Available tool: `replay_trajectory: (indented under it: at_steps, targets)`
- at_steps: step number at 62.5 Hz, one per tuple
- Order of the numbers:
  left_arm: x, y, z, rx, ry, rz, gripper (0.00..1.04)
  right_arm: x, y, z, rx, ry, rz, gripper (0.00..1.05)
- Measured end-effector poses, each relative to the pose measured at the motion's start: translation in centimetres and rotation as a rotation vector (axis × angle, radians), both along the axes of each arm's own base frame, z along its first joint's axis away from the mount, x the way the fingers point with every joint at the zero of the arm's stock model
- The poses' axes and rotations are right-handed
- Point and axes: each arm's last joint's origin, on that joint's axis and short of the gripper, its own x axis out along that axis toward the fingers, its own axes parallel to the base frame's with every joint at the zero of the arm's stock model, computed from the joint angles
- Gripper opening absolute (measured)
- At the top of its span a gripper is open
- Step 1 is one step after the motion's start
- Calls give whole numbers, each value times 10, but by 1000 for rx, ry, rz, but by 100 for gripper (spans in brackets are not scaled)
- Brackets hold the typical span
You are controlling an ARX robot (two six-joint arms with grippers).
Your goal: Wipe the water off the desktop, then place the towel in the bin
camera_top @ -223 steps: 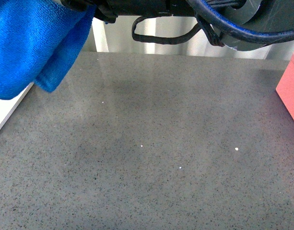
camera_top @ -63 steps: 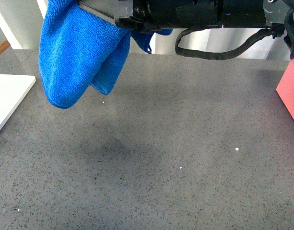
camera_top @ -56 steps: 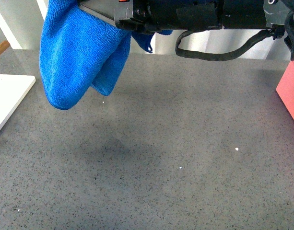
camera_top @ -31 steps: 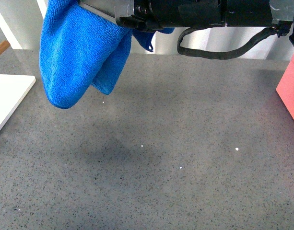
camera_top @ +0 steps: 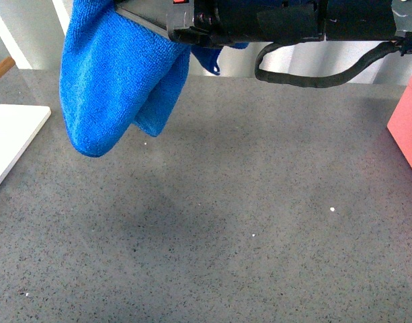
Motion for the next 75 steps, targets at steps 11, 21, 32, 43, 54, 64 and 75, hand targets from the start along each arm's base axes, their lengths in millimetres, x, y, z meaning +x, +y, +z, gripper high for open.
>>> replay_trajectory:
  at_steps: [11,21,32,43,54,64,75]
  targets:
    - [0,0,0,0,5,0,3,0,0,-1,-22,5,-20,4]
    - [0,0,0,0,5,0,29,-4,-8,-10,-74,53,-72,4]
    - [0,0,0,0,5,0,60,-24,-33,-38,-224,165,-92,4]
    - [0,0,0,0,5,0,88,-26,-65,-59,-407,303,-219,4]
    - [0,0,0,2,5,0,98,-23,-92,-81,-620,461,-302,4]
    - [0,0,0,2,5,0,98,-10,-102,-109,-778,560,-366,4]
    - [0,0,0,2,5,1,98,14,-100,-129,-879,563,-425,4]
